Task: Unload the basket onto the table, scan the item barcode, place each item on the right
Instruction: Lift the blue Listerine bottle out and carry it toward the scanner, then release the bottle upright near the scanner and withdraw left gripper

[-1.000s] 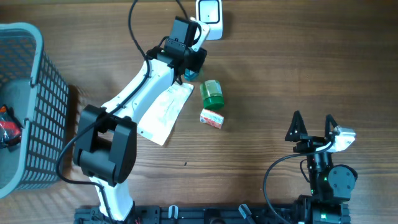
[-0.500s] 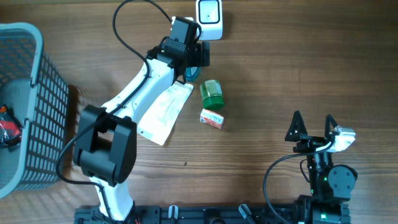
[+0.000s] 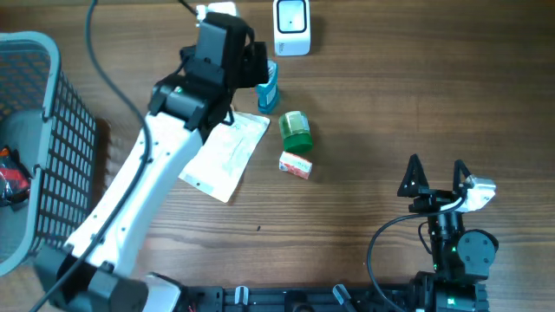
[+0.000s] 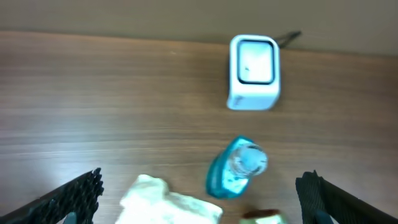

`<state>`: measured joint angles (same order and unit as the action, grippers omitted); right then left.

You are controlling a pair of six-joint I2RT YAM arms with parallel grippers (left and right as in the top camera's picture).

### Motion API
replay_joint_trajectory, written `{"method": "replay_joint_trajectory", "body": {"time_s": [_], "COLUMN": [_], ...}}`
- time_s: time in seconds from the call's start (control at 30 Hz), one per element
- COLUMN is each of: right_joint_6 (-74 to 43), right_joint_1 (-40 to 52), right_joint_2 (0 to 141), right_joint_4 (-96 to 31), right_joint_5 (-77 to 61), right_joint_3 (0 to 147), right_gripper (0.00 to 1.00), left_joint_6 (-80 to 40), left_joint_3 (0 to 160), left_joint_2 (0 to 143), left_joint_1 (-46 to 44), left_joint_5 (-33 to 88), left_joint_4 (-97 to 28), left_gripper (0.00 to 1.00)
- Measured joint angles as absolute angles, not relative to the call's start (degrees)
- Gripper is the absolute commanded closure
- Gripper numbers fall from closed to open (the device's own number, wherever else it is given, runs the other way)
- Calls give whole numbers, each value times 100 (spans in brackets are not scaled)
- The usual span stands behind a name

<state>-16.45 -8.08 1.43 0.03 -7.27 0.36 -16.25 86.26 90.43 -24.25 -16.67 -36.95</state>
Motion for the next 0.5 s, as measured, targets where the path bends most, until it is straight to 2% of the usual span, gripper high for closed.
{"method": "replay_joint_trajectory", "body": {"time_s": [0.27,0.5], "right_joint_6": [-1645,-1645], "right_joint_1": [-808,-805], "right_joint_2": [143,143], "right_joint_4": [3,3], "right_joint_5": [-725,-727], "right_joint_3": [36,36], "right_gripper": [0,0], "left_joint_6": [-1625,-1627], "left_joint_3": [8626,8626], "left_joint_2": [8589,8274], "left_joint_1": [-2425,-2418], "left_joint_5": [-2958,-3319], "left_joint_4": [-3594,-3210], "left_gripper": [0,0]}}
